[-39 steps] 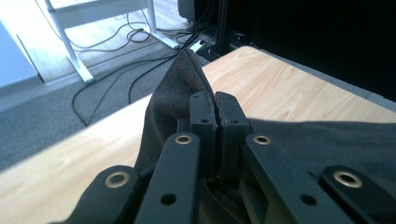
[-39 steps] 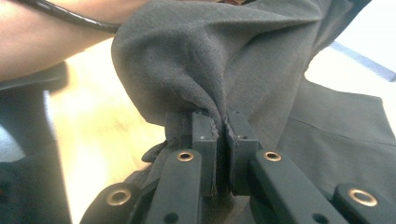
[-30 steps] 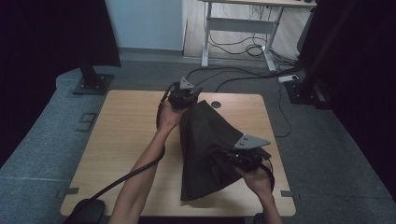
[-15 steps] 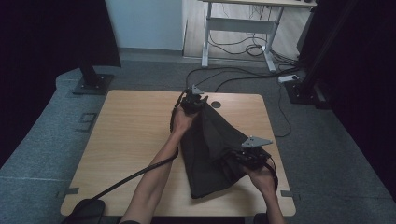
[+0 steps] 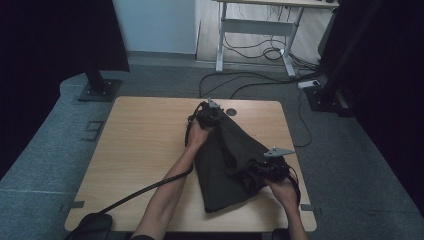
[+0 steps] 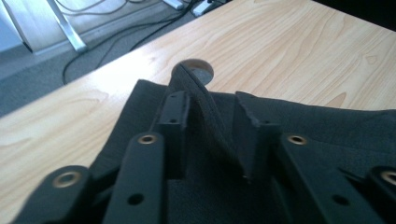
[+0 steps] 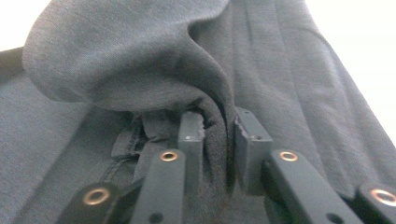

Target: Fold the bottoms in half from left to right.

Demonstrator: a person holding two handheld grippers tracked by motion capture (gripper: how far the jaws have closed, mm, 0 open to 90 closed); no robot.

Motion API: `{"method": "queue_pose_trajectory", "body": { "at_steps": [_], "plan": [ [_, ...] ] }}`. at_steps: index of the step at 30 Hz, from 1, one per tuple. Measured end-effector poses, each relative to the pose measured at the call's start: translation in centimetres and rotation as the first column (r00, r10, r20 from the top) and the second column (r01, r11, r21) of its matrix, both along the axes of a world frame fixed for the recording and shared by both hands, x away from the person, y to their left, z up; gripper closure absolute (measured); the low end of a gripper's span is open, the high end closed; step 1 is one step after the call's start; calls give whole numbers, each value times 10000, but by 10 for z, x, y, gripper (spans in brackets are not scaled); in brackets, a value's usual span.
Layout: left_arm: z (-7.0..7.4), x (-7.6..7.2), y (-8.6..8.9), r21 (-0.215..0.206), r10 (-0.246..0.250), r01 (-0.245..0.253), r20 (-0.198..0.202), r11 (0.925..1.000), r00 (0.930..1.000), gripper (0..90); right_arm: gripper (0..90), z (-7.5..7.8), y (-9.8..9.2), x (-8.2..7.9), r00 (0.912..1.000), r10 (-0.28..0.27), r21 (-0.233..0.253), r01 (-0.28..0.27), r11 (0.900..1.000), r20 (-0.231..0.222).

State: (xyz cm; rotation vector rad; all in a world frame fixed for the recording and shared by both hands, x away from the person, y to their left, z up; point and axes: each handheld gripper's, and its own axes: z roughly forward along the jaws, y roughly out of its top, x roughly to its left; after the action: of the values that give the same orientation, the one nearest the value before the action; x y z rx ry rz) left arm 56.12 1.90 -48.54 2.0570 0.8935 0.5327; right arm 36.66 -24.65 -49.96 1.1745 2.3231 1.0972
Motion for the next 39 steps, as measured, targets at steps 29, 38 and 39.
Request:
{"method": "queue_pose_trajectory", "body": {
  "at_steps": [29,38,39],
  "plan": [
    [-19,-99,44,107,-936,950,-918,9954,9914,202,253,55,27,-8,9998,12,874,-31,9962,211],
    [-56,-122,44,1649,-834,951,-765,9817,9936,165,544,34,55,23,9941,-815,-1363,712,9881,-718],
    [-56,-122,44,1626,-827,944,-776,9822,9936,166,599,33,54,23,9932,-812,-1750,656,9824,-833]
  ]
}}
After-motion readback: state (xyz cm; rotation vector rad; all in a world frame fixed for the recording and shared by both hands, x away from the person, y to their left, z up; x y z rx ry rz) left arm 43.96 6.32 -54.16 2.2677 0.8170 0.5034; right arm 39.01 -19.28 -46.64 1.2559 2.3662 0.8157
